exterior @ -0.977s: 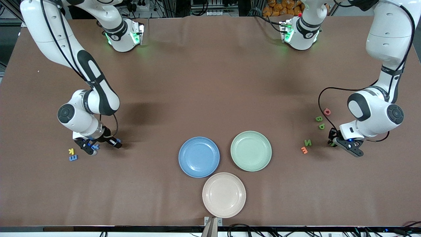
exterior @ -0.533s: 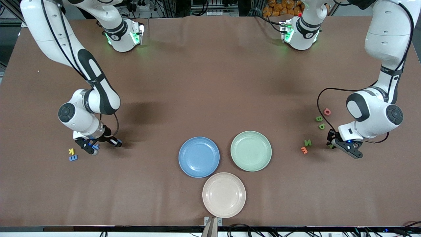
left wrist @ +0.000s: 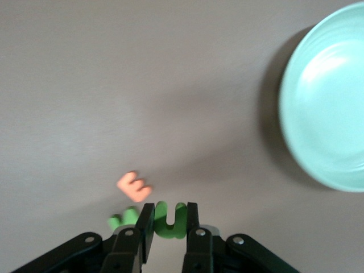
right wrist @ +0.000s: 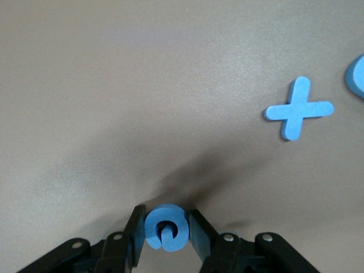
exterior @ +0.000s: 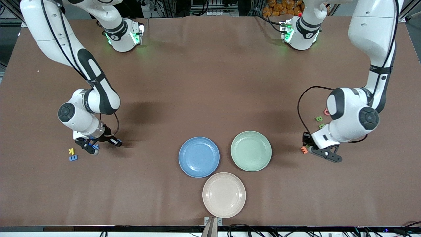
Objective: Sort letters by color into matching plates
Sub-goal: 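Drop the green u into the green plate while the right gripper lifts the c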
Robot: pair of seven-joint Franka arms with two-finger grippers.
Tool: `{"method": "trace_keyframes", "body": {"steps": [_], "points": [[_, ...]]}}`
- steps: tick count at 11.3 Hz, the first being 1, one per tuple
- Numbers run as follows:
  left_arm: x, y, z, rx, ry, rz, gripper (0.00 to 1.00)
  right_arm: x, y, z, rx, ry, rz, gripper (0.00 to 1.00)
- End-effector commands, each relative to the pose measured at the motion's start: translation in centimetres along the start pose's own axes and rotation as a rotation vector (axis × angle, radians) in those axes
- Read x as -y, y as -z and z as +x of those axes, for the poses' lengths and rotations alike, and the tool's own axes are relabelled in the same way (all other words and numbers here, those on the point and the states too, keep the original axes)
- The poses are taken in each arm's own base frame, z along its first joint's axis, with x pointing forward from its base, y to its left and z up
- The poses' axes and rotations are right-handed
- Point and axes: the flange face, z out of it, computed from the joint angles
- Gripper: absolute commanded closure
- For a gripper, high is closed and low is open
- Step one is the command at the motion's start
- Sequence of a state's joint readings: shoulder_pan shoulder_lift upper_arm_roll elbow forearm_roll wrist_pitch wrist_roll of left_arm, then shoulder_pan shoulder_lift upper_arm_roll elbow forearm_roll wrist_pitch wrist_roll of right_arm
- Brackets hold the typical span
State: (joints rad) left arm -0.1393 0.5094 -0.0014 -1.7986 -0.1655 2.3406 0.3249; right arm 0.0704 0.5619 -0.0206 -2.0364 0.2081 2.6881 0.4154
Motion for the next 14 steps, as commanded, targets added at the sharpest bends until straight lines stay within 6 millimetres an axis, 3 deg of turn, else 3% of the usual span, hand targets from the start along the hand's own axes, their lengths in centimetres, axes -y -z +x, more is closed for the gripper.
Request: {"method": "trace_keyframes", "body": {"steps": [1, 5, 7, 11, 14], "points": [[-5.8, 1.7, 2.4, 0.025, 0.099, 0.017, 1.0, -0.8, 0.0, -0.3, 0.013, 0.114, -0.014, 0.83], [-13.0, 1.5, 3.8, 0.02, 0.152, -0.007, 1.0, 0.3, 0.9, 0.7, -0.012, 0.257, 0.001, 0.83], [-15.8, 0.4, 4.0, 0.032, 0.184, -0.009, 1.0, 1.2, 1.8, 1.4, -0.014, 0.271, 0.007, 0.84], [-18.3, -1.3, 4.2, 0.05, 0.203, -0.011, 1.0, 3.2, 3.5, 2.3, -0.028, 0.255, 0.035, 0.84], [-19.1, -2.8, 4.8, 0.058, 0.196, -0.015, 1.0, 8.1, 6.1, 2.3, -0.032, 0.207, 0.066, 0.84]]}}
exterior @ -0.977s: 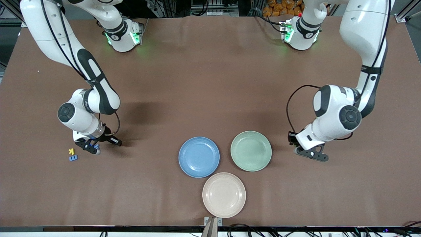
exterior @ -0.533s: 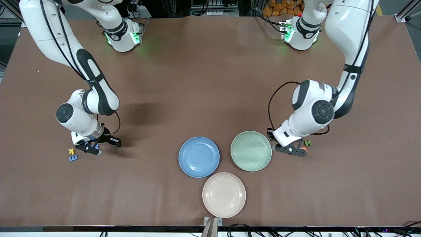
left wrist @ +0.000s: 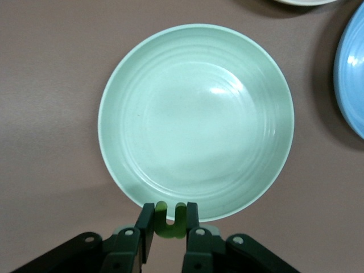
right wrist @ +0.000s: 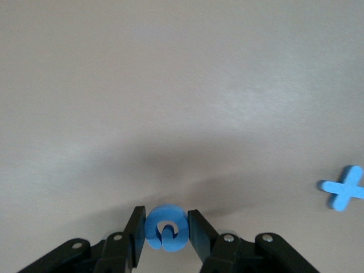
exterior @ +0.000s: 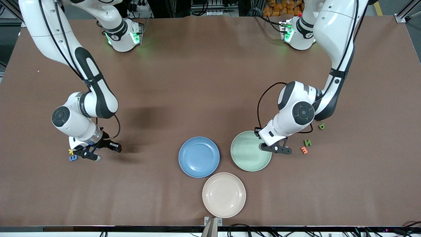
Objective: Sort letters by color into matching plates
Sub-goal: 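Drop the green u into the green plate while the right gripper lifts the c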
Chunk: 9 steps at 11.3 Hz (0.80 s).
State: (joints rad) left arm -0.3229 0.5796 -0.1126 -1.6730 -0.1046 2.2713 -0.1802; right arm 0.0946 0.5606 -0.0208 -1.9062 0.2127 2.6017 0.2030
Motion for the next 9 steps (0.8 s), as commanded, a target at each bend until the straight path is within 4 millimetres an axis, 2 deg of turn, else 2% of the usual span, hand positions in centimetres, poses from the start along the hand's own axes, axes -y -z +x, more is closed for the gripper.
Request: {"method": "trace_keyframes", "body": {"steps": [1, 3, 4, 5, 6, 7, 9], "points": [[-1.1, -1.3, 1.1, 0.007, 0.01, 0.015, 1.0, 6.0, 2.8, 0.9, -0.018, -0.045, 0.037, 0.84], [-1.2, -2.0, 1.6, 0.003, 0.029, 0.013, 1.0, 9.8, 3.4, 0.3, -0.03, -0.05, 0.059, 0.84], [-1.2, -1.9, 1.6, 0.001, 0.028, 0.014, 0.91, 12.2, 3.7, -0.4, -0.034, -0.06, 0.076, 0.84], [-1.1, -1.6, 1.7, -0.003, 0.022, 0.016, 0.32, 14.6, 4.1, -1.0, -0.037, -0.061, 0.101, 0.84], [-0.8, -0.9, 1.8, -0.013, 0.02, 0.015, 0.14, 17.2, 4.3, -2.0, -0.029, -0.069, 0.135, 0.84], [-0.3, -0.3, 1.9, -0.017, 0.024, 0.016, 0.0, 19.2, 4.2, -2.5, -0.022, -0.085, 0.166, 0.84], [0.9, 1.3, 1.9, -0.005, 0.013, 0.039, 0.0, 24.2, 4.4, -3.5, -0.032, -0.1, 0.209, 0.84]]}}
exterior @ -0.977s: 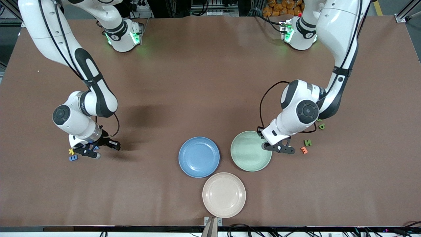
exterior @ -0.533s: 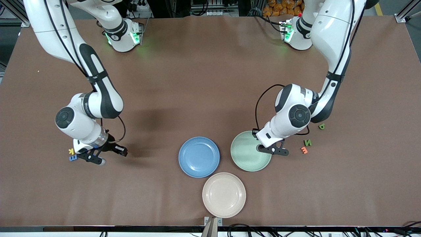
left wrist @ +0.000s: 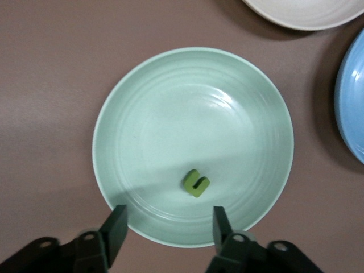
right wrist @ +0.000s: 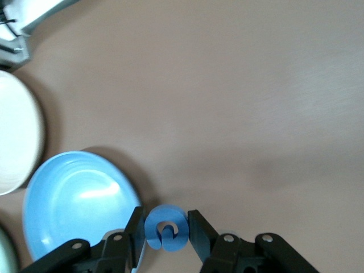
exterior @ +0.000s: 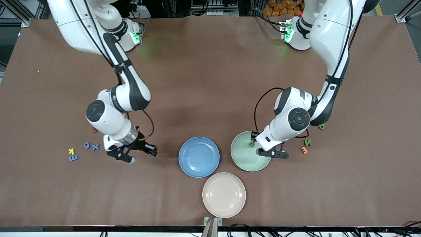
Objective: Sort letters by color into matching plates
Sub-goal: 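Release the blue c onto the blue plate while the left gripper returns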
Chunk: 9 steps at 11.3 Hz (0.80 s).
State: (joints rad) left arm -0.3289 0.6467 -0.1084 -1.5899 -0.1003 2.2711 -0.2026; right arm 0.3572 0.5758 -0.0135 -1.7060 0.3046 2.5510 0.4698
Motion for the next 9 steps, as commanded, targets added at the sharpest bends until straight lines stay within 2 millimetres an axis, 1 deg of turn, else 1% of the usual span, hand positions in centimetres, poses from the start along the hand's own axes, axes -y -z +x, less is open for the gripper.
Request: {"method": "trace_keyframes", "body": {"steps": [1, 2, 3, 4, 5, 7, 8, 9], "points": [[2.6, 3.3, 0.1, 0.023, 0.002, 0.062, 0.0, 7.0, -1.5, -0.7, -0.015, -0.055, 0.072, 0.84], [4.3, 4.0, -0.1, 0.046, -0.012, 0.081, 0.0, 8.9, -2.2, -1.3, -0.017, -0.057, 0.088, 0.84], [6.6, 4.3, -0.3, 0.072, -0.068, 0.096, 0.0, 10.2, -3.1, -2.1, -0.013, -0.046, 0.096, 0.84], [9.9, 4.4, -0.6, 0.088, -0.093, 0.104, 0.0, 11.3, -3.7, -2.9, -0.007, -0.032, 0.106, 0.83], [12.9, 4.5, -1.2, 0.101, -0.063, 0.1, 0.0, 12.2, -4.3, -3.9, 0.007, -0.025, 0.112, 0.83], [15.7, 4.1, -1.8, 0.117, -0.001, 0.103, 0.0, 13.4, -6.1, -5.7, 0.022, -0.012, 0.12, 0.83], [17.4, 4.2, -1.9, 0.118, 0.042, 0.086, 0.0, 13.7, -7.1, -6.4, 0.013, -0.009, 0.127, 0.83], [19.5, 4.0, -2.0, 0.123, 0.076, 0.094, 0.0, 14.0, -8.1, -7.3, 0.013, 0.001, 0.128, 0.83]]}}
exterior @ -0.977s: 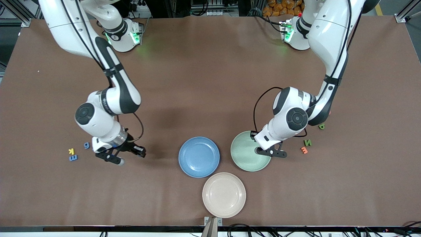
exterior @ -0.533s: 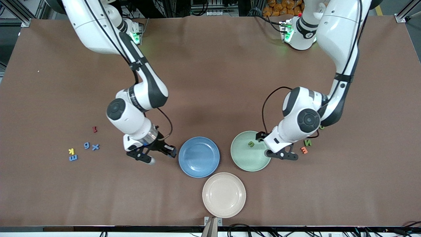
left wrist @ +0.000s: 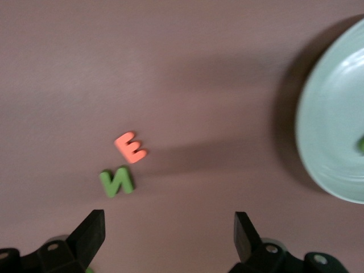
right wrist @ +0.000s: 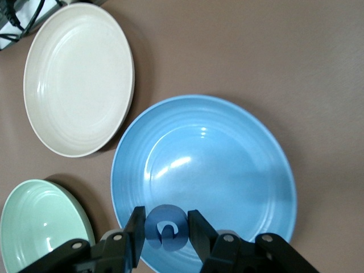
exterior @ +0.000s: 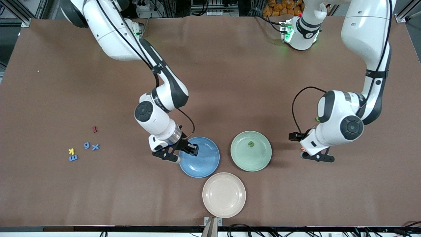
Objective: Sort letters by color into matching plates
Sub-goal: 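Release the blue c onto the blue plate while the left gripper returns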
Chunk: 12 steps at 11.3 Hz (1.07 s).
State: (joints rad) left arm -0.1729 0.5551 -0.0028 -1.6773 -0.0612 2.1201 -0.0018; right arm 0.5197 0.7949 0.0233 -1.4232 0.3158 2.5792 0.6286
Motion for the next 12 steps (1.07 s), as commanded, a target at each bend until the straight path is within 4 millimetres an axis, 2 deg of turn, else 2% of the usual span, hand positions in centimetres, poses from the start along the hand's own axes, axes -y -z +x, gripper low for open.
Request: {"method": "trace_keyframes", "body": {"steps": [1, 3, 4, 5, 6, 7, 10, 11, 12], "points": [[4.3, -0.5, -1.1, 0.019, 0.083, 0.002, 0.0, 1.2, -2.7, -1.7, -0.002, -0.003, 0.023, 0.83], [7.3, -3.1, -0.8, 0.036, 0.155, -0.004, 0.07, 0.7, -3.8, -2.0, 0.007, -0.002, 0.01, 0.81], [8.6, -3.8, -0.8, 0.037, 0.189, -0.006, 0.1, 0.4, -4.2, -2.1, 0.011, -0.003, 0.005, 0.63], [8.7, -4.3, -0.7, 0.042, 0.201, -0.004, 0.11, 0.3, -4.3, -2.0, 0.01, 0.004, 0.002, 0.34], [8.7, -4.6, -0.7, 0.042, 0.229, 0.001, 0.13, 0.2, -4.2, -1.9, 0.008, 0.014, 0.0, 0.1], [8.6, -4.8, -0.5, 0.027, 0.245, 0.01, 0.13, -0.1, -4.1, -1.4, 0.001, 0.029, -0.006, 0.0], [7.3, -5.7, -0.4, 0.035, 0.271, 0.014, 0.14, -0.6, -3.8, -0.8, -0.011, 0.065, -0.015, 0.0], [7.2, -6.4, -0.5, 0.046, 0.271, 0.015, 0.17, -0.7, -3.3, -0.3, -0.019, 0.074, -0.015, 0.0], [7.2, -6.8, -0.6, 0.049, 0.27, 0.017, 0.17, -1.7, -2.3, 1.0, -0.024, 0.116, -0.023, 0.0]]}}
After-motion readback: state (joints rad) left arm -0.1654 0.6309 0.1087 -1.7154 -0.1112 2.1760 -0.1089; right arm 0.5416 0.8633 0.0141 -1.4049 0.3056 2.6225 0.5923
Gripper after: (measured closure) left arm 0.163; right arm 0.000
